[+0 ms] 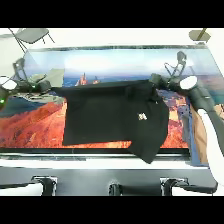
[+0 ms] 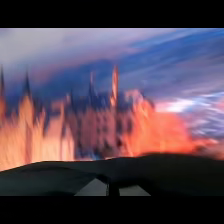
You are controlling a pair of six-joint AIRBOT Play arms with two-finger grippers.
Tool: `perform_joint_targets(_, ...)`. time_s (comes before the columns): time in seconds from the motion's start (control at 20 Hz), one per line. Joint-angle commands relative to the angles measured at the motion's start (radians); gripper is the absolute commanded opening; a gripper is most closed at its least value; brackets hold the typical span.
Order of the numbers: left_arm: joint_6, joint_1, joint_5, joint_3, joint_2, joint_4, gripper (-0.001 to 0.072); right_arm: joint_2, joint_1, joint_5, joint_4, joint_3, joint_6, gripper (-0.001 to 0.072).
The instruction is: Fold the shirts.
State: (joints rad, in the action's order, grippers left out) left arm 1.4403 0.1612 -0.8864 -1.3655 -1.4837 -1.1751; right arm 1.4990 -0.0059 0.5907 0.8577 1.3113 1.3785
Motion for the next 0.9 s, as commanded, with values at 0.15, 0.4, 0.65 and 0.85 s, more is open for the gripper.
perform_joint_targets(0.15, -0.001, -0.003, -0.01, -0.031, -0.188, 0.12, 0.0029, 0.128, 0.023, -0.097, -0.174, -0.019, -0.005, 0.0045)
perform_joint_targets(0.4, -0.001, 0.061, -0.389, -0.1, -0.177, 0.099, 0.0538, 0.025, -0.125, 0.249, -0.111, 0.054, 0.043, 0.0502)
perform_joint_targets(0.65, -0.054, 0.172, -0.646, 0.177, -0.048, 0.061, 0.0363, -0.041, -0.418, 0.871, 0.179, 0.056, 0.043, 0.0498)
perform_joint_targets(0.85, -0.145, 0.198, -0.542, 0.484, 0.058, 0.14, 0.0406, -0.046, -0.452, 0.943, 0.235, -0.012, 0.058, 0.0498)
